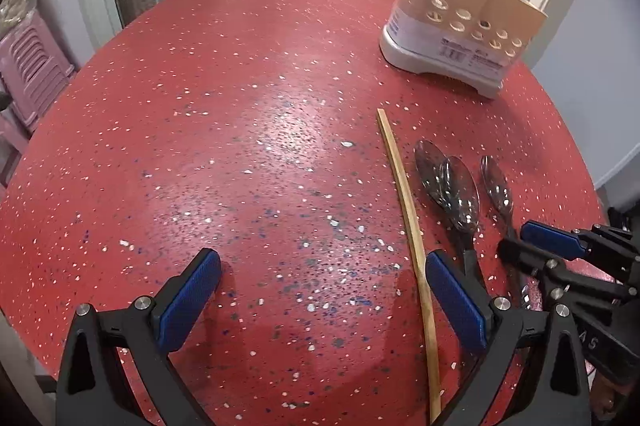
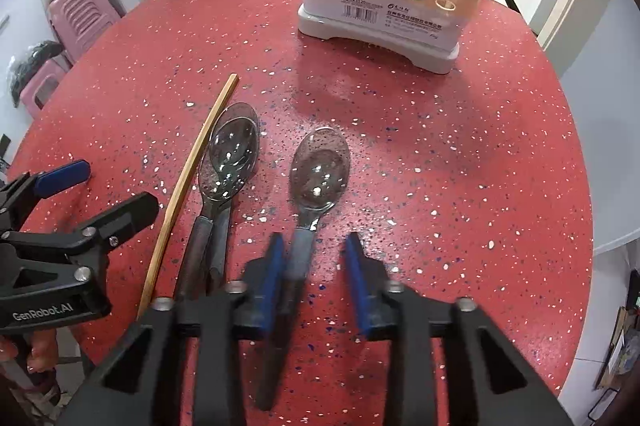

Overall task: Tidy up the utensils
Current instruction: 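Grasp a clear spoon by its handle with the right tool while the left tool grasps the last plain chopstick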

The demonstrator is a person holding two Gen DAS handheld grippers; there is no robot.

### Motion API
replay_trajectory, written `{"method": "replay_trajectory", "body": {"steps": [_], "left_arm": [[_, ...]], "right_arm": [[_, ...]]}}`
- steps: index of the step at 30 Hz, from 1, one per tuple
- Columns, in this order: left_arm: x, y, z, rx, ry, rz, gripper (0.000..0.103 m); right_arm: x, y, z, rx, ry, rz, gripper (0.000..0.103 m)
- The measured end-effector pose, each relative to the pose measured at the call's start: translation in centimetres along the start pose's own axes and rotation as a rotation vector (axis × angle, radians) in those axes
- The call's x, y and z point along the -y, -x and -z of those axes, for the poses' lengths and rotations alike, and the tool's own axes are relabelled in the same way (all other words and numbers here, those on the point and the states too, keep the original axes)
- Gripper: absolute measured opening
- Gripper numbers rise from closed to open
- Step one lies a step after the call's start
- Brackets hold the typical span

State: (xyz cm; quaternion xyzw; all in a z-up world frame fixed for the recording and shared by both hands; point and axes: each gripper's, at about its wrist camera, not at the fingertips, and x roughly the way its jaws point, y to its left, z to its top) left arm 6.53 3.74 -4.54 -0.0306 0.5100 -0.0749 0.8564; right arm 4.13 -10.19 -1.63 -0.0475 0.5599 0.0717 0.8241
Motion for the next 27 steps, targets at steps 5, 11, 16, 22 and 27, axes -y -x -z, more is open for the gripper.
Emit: {"method": "replay_trajectory", "body": {"steps": [5,11,16,22,27], "left_arm": [[0.8,-0.6,-0.4,-0.019,-0.016,-0.023,0.103],[2.0,-1.1,-0.7,-0.041,-0.063,-0.054,0.103],[3.7,-2.0,-1.0,-0.056,-0.114,-0.085,0.103],[5.3,-2.1,-1.7,-0.072,-0.152,-0.063,0.103],[7.4,-1.8,-1.9,-0.08,-0.227,-0.021,0.07]], "right_arm": [[0.7,0.2,0.1,0.009,0.008,-0.017,0.013],[1.0,0.4,0.3,0.01,0.012,-0.035,0.013],[1.5,0.3,0.2,0.006,0.011,-0.054,0.013],[1.6,0.2,0.0,-0.001,0.021,-0.062,0.013],[1.8,0.2,-0.1,-0.002,0.014,-0.08,0.012]]}}
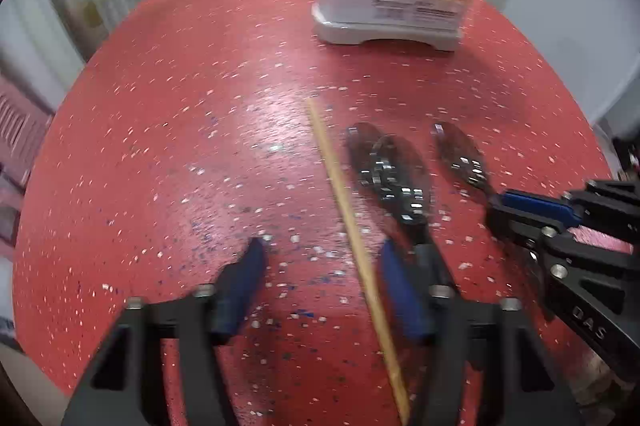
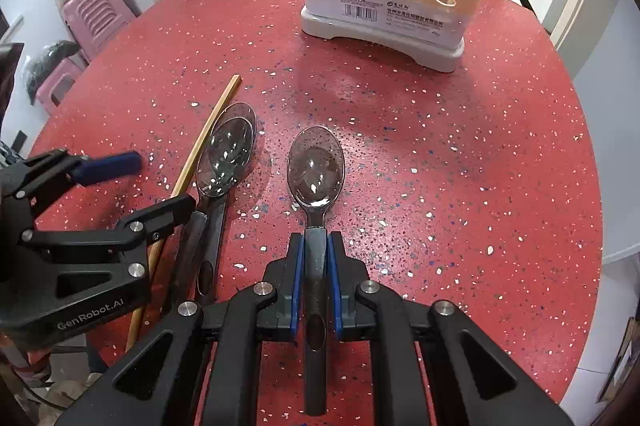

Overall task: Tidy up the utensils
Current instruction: 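Grasp a clear spoon by its handle with the right tool while the left tool grasps the last plain chopstick, then lift the spoon and chopstick and carry them over the holder with both tools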

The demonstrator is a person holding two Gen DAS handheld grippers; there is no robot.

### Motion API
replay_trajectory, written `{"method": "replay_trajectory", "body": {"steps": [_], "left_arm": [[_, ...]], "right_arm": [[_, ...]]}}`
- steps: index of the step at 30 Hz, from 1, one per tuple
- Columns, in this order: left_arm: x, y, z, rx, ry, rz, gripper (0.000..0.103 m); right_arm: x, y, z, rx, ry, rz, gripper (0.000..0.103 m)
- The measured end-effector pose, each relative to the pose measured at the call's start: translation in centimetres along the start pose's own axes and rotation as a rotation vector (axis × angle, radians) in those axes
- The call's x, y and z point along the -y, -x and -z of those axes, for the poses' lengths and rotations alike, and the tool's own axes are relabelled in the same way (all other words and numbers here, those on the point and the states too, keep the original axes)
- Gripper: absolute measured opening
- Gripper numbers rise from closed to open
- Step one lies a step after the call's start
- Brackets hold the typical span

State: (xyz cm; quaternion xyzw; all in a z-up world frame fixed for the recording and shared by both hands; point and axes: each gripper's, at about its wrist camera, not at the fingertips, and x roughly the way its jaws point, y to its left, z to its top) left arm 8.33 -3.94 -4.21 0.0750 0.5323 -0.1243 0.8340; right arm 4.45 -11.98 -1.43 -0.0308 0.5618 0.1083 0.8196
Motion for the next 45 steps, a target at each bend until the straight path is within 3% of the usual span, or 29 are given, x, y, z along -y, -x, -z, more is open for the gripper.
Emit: {"method": "replay_trajectory", "body": {"steps": [3,4,5,13,23,36,45], "left_arm": [[1.3,-0.1,-0.6,-0.008,-0.033,0.024,0.05],[1.5,-0.1,-0.8,-0.008,-0.039,0.025,0.037],[1.8,-0.2,-0.9,-0.007,-0.045,0.023,0.035],[0.2,0.6,0.2,0.04,0.015,0.055,0.031],[-2.4,3.6,1.4,0.126,0.076,0.072,0.031],[-3.3,8.5,-1.8,0.311,0.149,0.109,0.031],[-4.4,11.6,-6.4,0.447,0.196,0.157,0.031]], "right_arm": [[0.5,0.0,0.0,0.0,-0.012,-0.024,0.012],[0.7,0.0,0.1,0.002,-0.017,-0.032,0.012],[0.8,0.0,0.1,0.004,-0.021,-0.039,0.012],[2.5,1.0,0.3,0.032,-0.083,-0.14,0.012],[4.7,2.5,-0.2,0.065,-0.144,-0.196,0.012],[5.8,7.0,-2.3,0.167,-0.147,-0.248,0.013],[7.1,9.7,-5.5,0.251,-0.143,-0.265,0.012]]}}
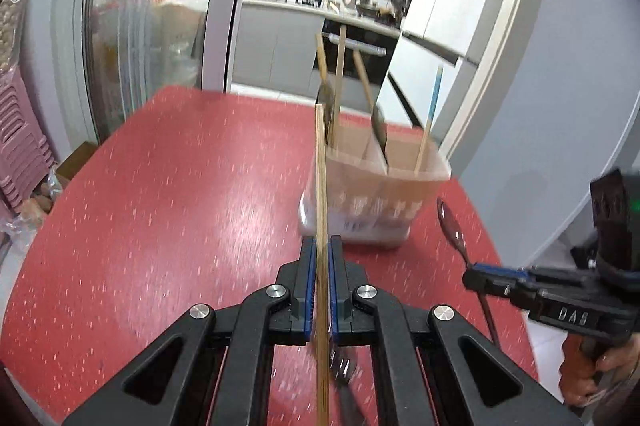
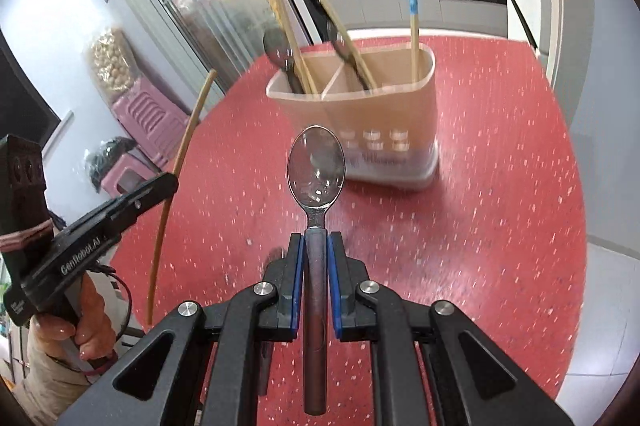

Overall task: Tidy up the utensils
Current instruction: 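Lift the spoon and chopstick and carry them over the holder with both tools, then lower the spoon and chopstick into the holder and open both tools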

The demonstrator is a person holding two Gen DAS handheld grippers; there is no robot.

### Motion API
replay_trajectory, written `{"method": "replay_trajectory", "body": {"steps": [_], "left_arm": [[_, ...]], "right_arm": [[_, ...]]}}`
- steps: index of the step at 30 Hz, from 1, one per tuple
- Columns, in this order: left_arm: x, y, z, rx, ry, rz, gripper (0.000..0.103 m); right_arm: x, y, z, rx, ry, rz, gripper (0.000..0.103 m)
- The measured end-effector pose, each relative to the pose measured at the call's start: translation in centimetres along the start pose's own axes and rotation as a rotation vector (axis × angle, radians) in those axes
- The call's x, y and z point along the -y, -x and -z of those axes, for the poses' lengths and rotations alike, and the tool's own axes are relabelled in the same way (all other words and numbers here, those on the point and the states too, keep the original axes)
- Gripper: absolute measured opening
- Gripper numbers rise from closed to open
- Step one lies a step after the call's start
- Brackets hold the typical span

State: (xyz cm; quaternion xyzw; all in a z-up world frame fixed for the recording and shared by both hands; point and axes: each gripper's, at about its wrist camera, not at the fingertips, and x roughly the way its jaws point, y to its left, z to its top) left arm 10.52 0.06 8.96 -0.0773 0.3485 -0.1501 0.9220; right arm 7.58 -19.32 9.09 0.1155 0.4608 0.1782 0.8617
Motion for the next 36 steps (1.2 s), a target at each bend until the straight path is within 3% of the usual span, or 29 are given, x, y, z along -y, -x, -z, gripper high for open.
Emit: {"method": "replay_trajectory", "body": {"steps": [15,26,36], "left_arm": [[0.2,-3.3,-8.8,0.168,0.099,0.077,0.031],[2.0,-6.9,-12.1,0.298,0.084,0.015,0.031],[3.2,-8.8,-13.1,0.455,0.071,-0.046,0.031]], "right_arm": [[1.1,1.5,-6.9,0.154,0.022,-0.01,0.013],[1.9,0.3,-11.5,0.284,0.065,-0.016,0.012],[3.2,-2.0,-14.1,0.397,0.097,-0.003,0.012]]}}
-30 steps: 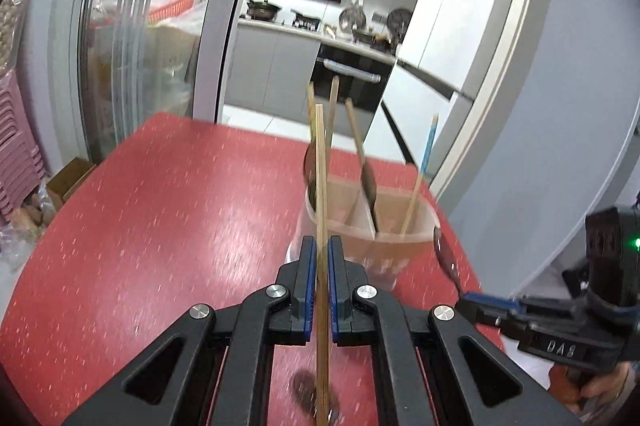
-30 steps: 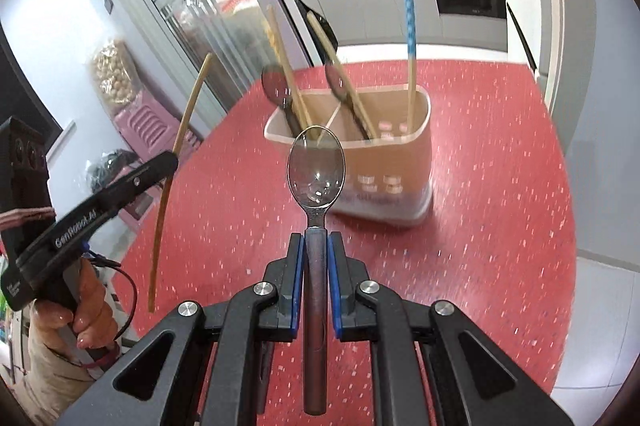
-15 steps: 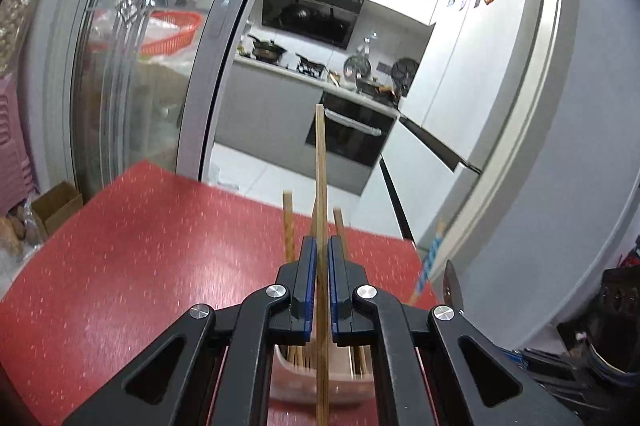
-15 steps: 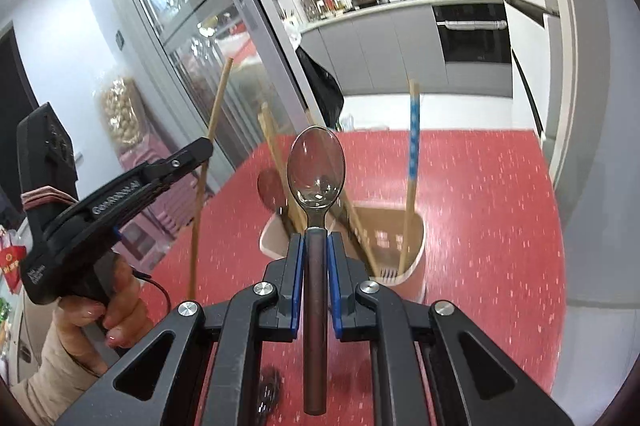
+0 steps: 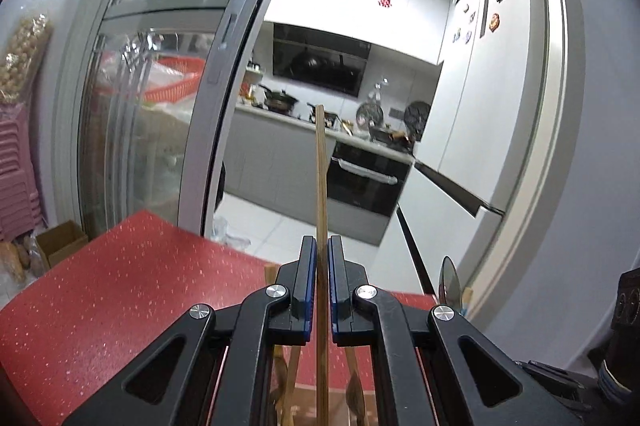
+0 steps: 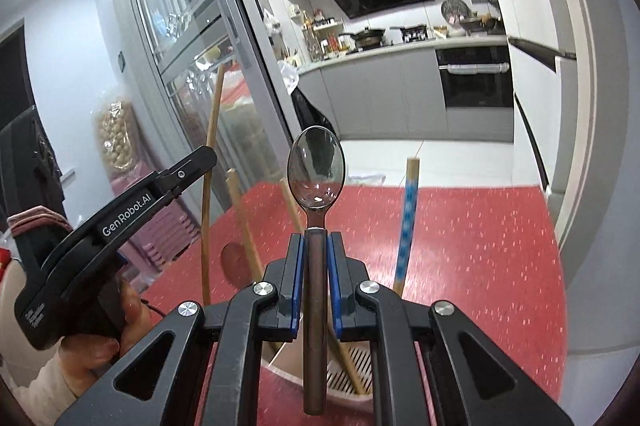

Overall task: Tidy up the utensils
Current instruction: 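Lower the spoon and chopstick into the holder and open both tools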

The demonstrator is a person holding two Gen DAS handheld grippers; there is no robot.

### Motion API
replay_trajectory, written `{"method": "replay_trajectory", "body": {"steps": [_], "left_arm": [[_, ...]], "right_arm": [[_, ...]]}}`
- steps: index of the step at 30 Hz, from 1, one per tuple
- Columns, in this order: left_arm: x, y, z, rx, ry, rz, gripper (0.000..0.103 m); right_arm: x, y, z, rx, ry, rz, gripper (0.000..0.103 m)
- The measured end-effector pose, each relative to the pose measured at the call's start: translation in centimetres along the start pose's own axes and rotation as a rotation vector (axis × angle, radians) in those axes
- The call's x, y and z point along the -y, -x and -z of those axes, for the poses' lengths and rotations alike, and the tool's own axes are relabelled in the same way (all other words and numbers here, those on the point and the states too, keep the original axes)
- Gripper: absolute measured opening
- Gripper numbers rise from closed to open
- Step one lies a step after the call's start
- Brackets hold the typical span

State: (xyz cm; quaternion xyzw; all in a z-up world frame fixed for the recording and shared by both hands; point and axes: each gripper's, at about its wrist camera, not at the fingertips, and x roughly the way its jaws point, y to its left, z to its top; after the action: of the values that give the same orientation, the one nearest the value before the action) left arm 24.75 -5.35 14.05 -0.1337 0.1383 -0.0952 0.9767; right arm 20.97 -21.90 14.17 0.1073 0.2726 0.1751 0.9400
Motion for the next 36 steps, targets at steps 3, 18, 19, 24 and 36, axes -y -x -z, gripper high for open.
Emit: {"method": "replay_trajectory", "body": {"steps": [3,18,19,24,36], "left_arm": [[0.3,-0.5,0.6,0.026,-0.011,-0.017,0.031],[1.3,-0.7,4.7,0.065,-0.123,-0.078,0.031],[1.4,-0.7,5.1,0.055,-0.132,-0.078,0.031],[1.1,-0.5,6.5,-0.004,-0.155,-0.086,0.031],[0.8,-0.4,7.3,-0.106,-0.188,-0.111,0.031]], "right_arm": [[0.0,-0.9,0.2,0.027,0.018,0.013,0.012],[-0.3,-4.0,3.3,0.036,0.151,0.104,0.012],[-0.4,-4.0,3.5,0.034,0.154,0.107,0.012],[-0.6,-3.6,4.4,0.021,0.168,0.113,0.012],[-1.1,-3.5,4.6,-0.011,0.176,0.108,0.013]]}}
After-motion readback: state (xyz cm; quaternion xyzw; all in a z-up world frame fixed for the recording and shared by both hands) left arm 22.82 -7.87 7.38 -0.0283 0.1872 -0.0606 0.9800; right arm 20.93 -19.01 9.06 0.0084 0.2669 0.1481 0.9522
